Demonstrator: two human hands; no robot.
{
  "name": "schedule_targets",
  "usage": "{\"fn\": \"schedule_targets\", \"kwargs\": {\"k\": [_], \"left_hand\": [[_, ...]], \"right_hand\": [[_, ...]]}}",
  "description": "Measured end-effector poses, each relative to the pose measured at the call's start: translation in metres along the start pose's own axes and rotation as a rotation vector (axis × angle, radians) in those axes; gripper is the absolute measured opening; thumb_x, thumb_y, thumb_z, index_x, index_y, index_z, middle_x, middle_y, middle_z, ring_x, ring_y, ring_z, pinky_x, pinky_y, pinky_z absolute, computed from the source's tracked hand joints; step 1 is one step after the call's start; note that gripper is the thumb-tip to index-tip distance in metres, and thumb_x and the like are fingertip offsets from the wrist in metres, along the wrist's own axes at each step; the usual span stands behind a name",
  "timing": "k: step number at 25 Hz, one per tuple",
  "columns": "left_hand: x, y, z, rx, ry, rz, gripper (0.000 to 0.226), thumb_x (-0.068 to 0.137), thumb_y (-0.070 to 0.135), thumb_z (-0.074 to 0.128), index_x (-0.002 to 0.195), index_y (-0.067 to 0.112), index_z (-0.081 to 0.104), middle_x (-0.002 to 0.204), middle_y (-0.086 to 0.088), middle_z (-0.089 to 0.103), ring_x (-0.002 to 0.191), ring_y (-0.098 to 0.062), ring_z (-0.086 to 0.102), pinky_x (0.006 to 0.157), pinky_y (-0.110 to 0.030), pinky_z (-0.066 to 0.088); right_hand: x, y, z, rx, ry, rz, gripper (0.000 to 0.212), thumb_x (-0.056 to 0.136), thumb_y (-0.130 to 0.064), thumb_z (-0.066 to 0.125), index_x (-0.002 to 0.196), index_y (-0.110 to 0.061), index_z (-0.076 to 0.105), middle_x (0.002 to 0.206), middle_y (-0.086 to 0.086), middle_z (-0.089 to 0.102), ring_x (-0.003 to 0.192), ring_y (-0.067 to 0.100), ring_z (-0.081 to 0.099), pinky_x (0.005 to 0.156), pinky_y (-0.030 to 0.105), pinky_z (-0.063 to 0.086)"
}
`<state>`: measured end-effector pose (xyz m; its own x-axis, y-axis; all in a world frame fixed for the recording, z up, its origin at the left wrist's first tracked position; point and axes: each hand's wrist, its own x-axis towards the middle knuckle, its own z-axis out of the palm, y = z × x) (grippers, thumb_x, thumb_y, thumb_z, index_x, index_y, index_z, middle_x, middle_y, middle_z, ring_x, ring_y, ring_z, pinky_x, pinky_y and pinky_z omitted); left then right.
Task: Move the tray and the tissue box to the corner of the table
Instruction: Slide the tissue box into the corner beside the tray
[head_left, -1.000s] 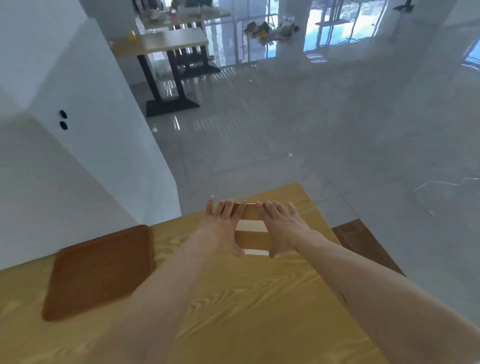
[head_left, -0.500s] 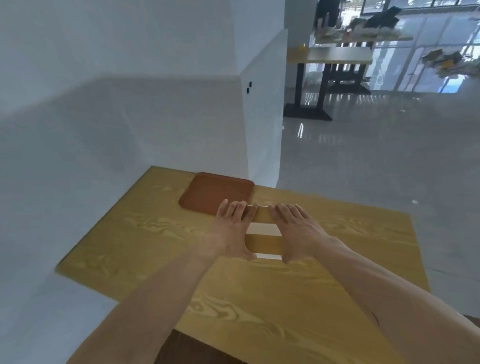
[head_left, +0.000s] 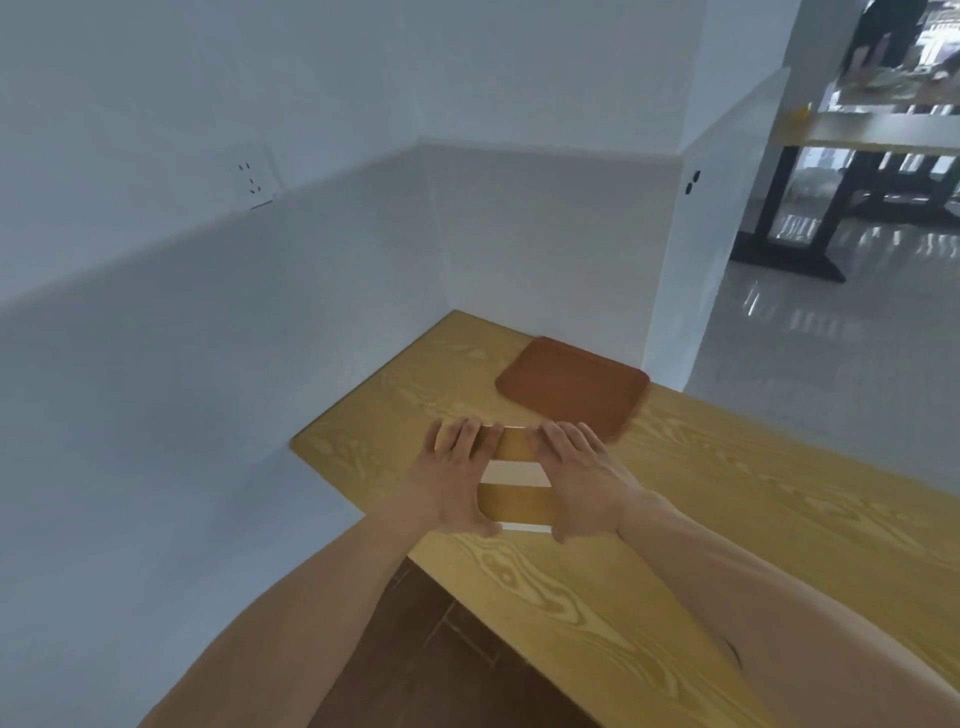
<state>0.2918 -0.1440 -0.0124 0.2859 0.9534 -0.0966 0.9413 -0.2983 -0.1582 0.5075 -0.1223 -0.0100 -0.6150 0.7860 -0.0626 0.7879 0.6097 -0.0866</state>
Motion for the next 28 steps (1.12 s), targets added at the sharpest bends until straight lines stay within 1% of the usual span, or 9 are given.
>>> {"fn": "schedule_targets", "kwargs": {"k": [3,5,10,13,16,21,25,28], "left_hand": [[-0.024,-0.045,0.014,-0.021,-0.017,-0.058,0.133,0.057,0.082,0.06,0.153,0.026,-0.013,0.159,-0.009,0.007,0.151,-0.031,-0.002,0.122,-0.055,-0.003],[-0.04,-0.075,0.024,-0.041,-0.01,-0.082,0.132,0.057,0.082,0.059,0.152,0.026,-0.014,0.159,-0.009,0.008,0.151,-0.031,-0.002,0.122,-0.056,-0.003],[-0.074,-0.157,0.046,-0.094,0.041,-0.12,0.131,0.057,0.081,0.063,0.154,0.023,-0.004,0.156,-0.007,0.015,0.148,-0.03,0.006,0.122,-0.056,-0.002],[-0.087,-0.204,0.055,-0.109,0.048,-0.101,0.129,0.059,0.082,0.062,0.154,0.024,-0.003,0.156,-0.007,0.015,0.148,-0.031,0.008,0.122,-0.057,-0.002],[-0.09,-0.237,0.063,-0.113,0.057,-0.073,0.129,0.059,0.082,0.063,0.154,0.024,-0.001,0.157,-0.007,0.018,0.148,-0.03,0.012,0.122,-0.058,0.002],[-0.076,-0.277,0.076,-0.143,0.024,-0.064,0.13,0.059,0.081,0.065,0.155,0.023,0.0,0.159,-0.007,0.017,0.15,-0.029,0.011,0.122,-0.058,-0.002],[-0.047,-0.301,0.085,-0.135,-0.016,-0.035,0.131,0.061,0.079,0.065,0.156,0.022,-0.004,0.161,-0.009,0.012,0.151,-0.029,0.008,0.121,-0.059,-0.004],[-0.01,-0.317,0.092,-0.13,-0.056,-0.001,0.129,0.061,0.077,0.065,0.155,0.024,-0.005,0.161,-0.01,0.011,0.151,-0.029,0.007,0.121,-0.059,-0.005]], "right_hand": [[0.034,-0.039,0.001,-0.04,0.0,-0.076,0.135,0.06,-0.049,0.082,0.157,-0.009,-0.002,0.161,0.015,0.011,0.149,0.033,0.008,0.125,0.045,0.003],[0.057,-0.066,0.003,-0.051,-0.001,-0.107,0.133,0.06,-0.049,0.082,0.157,-0.009,-0.001,0.16,0.015,0.012,0.148,0.033,0.008,0.125,0.045,0.005],[0.115,-0.135,0.007,-0.099,-0.005,-0.141,0.133,0.059,-0.051,0.08,0.157,-0.01,0.001,0.162,0.014,0.012,0.15,0.033,0.009,0.125,0.046,0.008],[0.148,-0.172,0.011,-0.087,-0.026,-0.132,0.132,0.058,-0.051,0.079,0.157,-0.011,0.0,0.162,0.013,0.012,0.15,0.033,0.007,0.125,0.046,0.007],[0.17,-0.196,0.015,-0.077,-0.044,-0.104,0.132,0.059,-0.051,0.078,0.157,-0.011,0.0,0.162,0.013,0.011,0.151,0.033,0.005,0.123,0.045,0.004],[0.208,-0.211,0.019,-0.092,-0.061,-0.091,0.13,0.061,-0.053,0.078,0.157,-0.01,0.002,0.162,0.013,0.013,0.15,0.032,0.009,0.125,0.046,0.008],[0.24,-0.203,0.028,-0.055,-0.077,-0.072,0.126,0.062,-0.05,0.075,0.156,-0.011,0.002,0.16,0.013,0.014,0.149,0.033,0.01,0.125,0.045,0.007],[0.267,-0.186,0.037,-0.023,-0.08,-0.04,0.127,0.062,-0.051,0.077,0.157,-0.012,0.001,0.16,0.013,0.013,0.149,0.034,0.009,0.125,0.045,0.006]]}}
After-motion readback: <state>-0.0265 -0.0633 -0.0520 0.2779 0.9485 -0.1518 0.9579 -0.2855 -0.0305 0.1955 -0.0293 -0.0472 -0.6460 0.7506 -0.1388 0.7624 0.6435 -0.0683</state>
